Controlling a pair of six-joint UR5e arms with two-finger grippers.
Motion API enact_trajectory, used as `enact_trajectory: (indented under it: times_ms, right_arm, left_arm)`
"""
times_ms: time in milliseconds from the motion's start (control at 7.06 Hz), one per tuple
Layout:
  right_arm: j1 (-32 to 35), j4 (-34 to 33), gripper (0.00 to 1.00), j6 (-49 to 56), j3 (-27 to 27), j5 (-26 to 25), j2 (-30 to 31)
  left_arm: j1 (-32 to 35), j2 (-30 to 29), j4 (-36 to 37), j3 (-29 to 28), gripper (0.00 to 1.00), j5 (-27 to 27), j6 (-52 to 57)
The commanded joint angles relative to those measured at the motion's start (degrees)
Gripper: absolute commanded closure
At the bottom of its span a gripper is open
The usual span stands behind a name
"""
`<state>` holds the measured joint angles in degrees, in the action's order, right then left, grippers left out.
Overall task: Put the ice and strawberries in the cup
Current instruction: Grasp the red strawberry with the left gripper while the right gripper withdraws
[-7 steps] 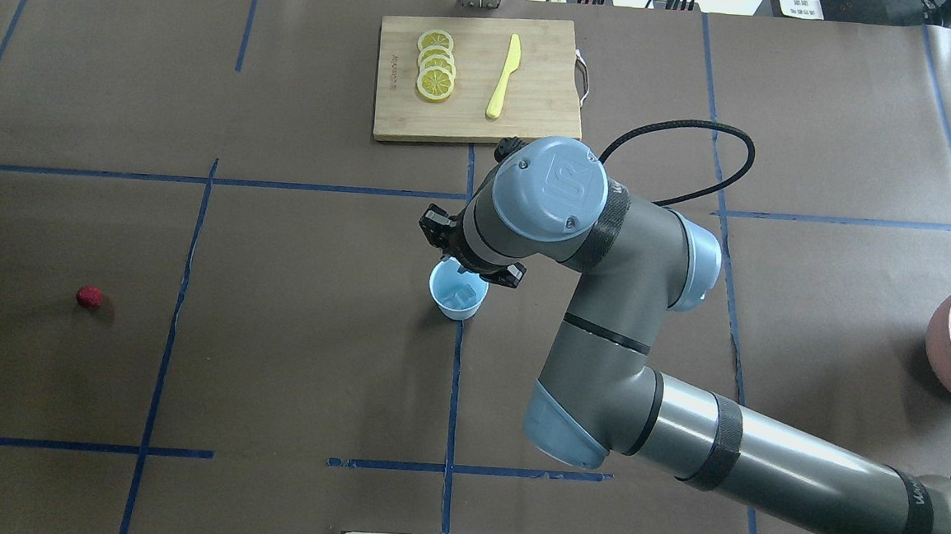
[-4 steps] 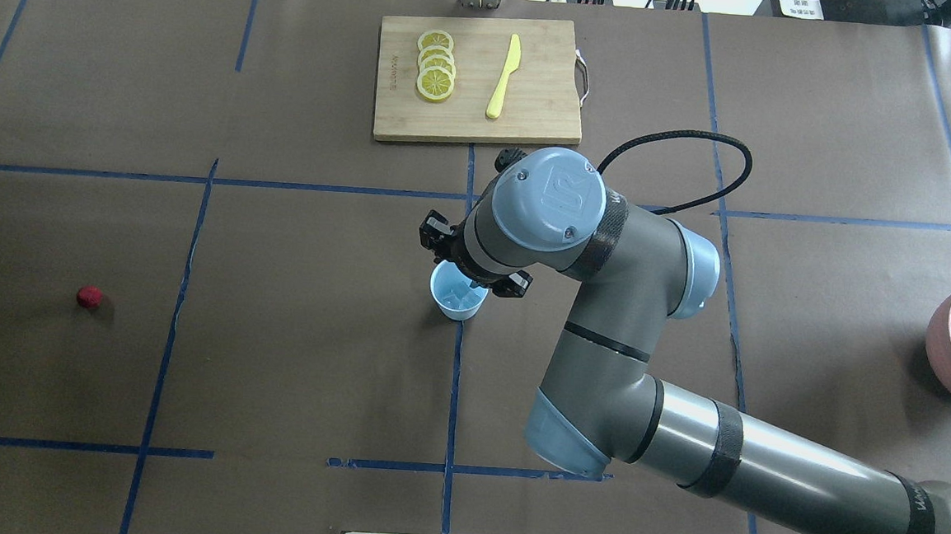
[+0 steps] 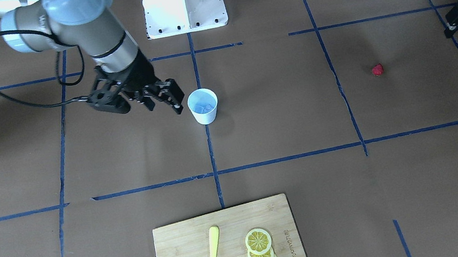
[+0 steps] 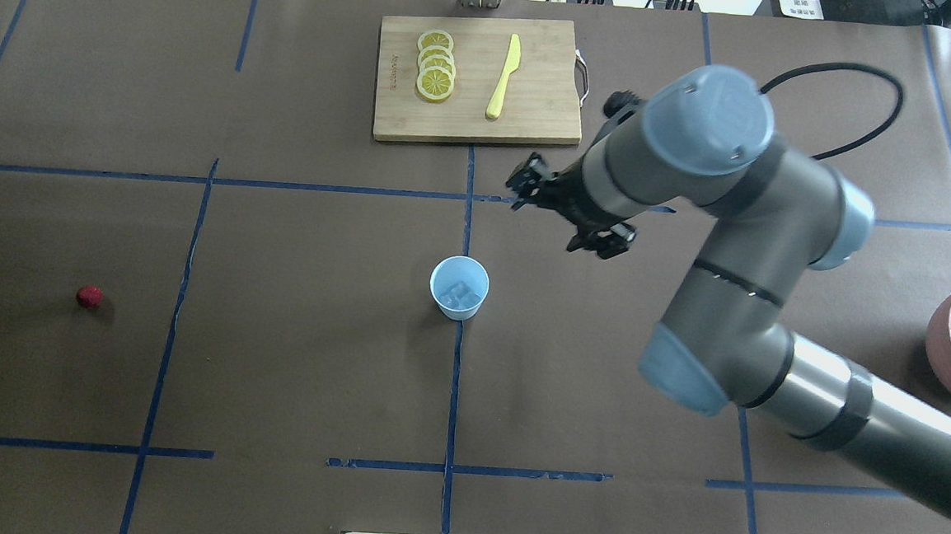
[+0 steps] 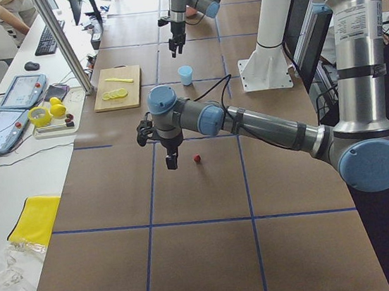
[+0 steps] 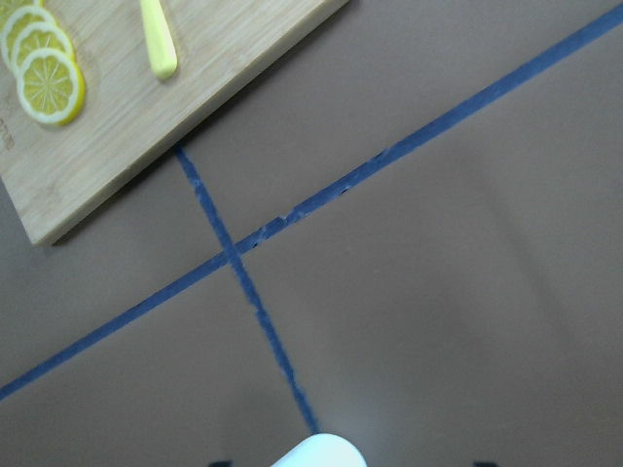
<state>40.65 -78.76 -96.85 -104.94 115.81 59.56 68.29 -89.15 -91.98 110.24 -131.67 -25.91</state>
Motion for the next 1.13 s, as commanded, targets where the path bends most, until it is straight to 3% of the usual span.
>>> enact_trajectory:
  times_ms: [0,283,850,991]
  right_arm:
    - [13.2,-0.1,0.00,14.1,-6.7,12.4,12.1]
    - [16.7,0.0,0.00,20.6,-6.8,15.1,15.4]
    - [16.6,0.0,0.00,20.6,-6.7,15.1,15.3]
    - [16.6,0.0,0.00,20.6,-6.7,15.1,15.3]
  left_arm:
    - [-13.4,-0.7,-12.7,-3.3,0.00,8.4,-20.1]
    - [-20.5,-0.7,-19.7,-8.5,0.00,13.6,-24.9]
    - [-23.6,-0.7,-20.3,-10.3,0.01,13.9,-25.3]
    - [-23.6,-0.6,-20.3,-10.3,0.06,13.8,-25.2]
